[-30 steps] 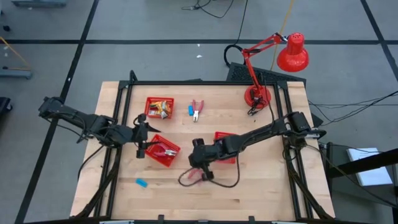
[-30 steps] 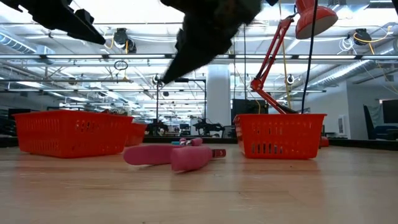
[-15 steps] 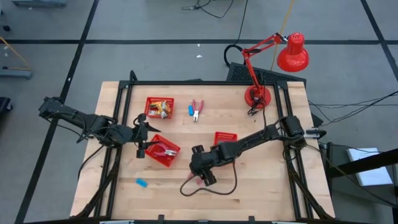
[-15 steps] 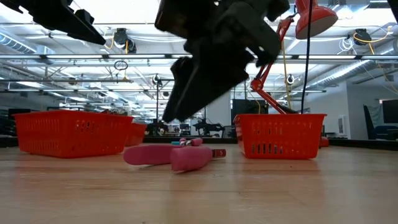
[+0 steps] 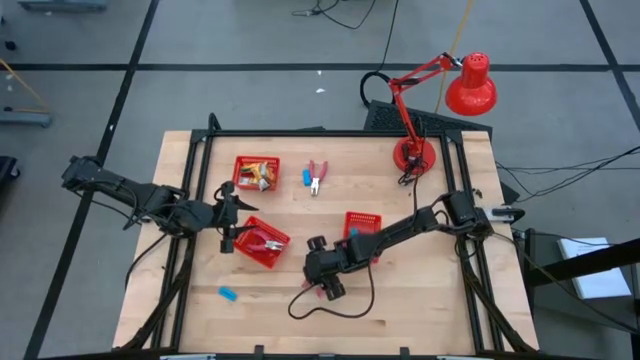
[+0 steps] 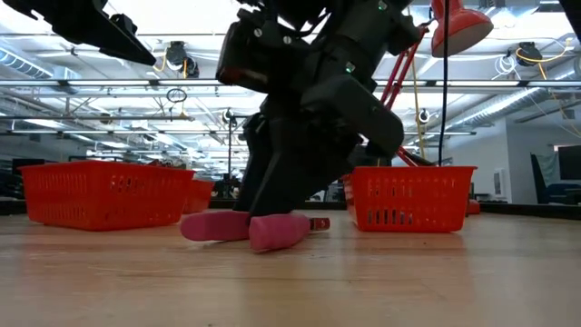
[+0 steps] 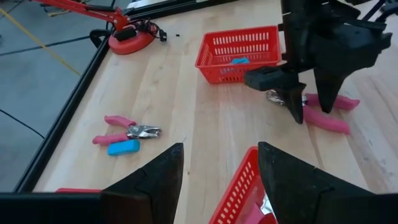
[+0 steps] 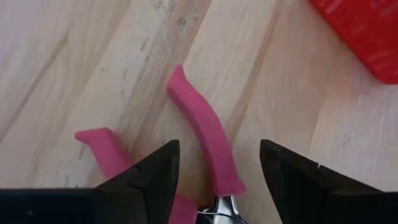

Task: Pick & Place School Supplies
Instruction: Put the pink hole puncher into the bottom left red basket

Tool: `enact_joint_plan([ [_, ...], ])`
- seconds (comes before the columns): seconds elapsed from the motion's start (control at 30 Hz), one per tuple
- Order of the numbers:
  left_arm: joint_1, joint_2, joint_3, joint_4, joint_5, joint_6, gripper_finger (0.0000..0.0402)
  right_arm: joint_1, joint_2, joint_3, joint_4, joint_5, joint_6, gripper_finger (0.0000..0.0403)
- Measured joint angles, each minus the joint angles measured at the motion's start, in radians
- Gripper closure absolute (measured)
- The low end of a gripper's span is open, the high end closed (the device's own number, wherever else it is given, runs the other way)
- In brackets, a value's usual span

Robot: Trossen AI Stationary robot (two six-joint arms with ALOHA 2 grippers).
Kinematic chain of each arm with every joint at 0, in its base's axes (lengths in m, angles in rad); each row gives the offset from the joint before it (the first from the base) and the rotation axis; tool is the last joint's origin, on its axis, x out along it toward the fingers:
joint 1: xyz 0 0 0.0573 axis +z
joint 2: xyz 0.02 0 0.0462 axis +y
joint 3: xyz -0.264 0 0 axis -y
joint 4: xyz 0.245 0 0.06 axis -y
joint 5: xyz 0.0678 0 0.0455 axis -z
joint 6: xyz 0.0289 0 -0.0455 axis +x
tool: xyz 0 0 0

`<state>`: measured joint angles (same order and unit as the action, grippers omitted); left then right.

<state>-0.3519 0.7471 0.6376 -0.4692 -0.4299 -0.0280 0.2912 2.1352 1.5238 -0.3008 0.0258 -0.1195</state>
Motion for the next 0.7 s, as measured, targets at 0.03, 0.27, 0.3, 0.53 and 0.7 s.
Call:
enact_joint_plan([
  [0.03, 0.0, 0.0, 0.0, 0.0, 0.0, -0.001, 0.0192, 0.003, 0.0, 0.0, 0.007, 0.002, -0.008, 0.0194],
  [0.27, 0.0, 0.0, 0.0, 0.0, -0.017, -0.003, 0.0192, 0.006, 0.003, -0.001, 0.02, 0.011, -0.024, 0.0312],
  [0.3, 0.0, 0.0, 0.0, 0.0, -0.017, -0.003, 0.0192, 0.005, 0.003, -0.001, 0.02, 0.01, -0.025, 0.0337],
  [0.53, 0.0, 0.0, 0.0, 0.0, -0.017, -0.003, 0.0192, 0.003, 0.003, -0.003, 0.036, 0.052, 0.019, 0.0381],
  [0.7, 0.0, 0.0, 0.0, 0.001, -0.018, 0.004, 0.0192, 0.004, -0.018, -0.004, 0.105, 0.081, 0.017, 0.0381],
])
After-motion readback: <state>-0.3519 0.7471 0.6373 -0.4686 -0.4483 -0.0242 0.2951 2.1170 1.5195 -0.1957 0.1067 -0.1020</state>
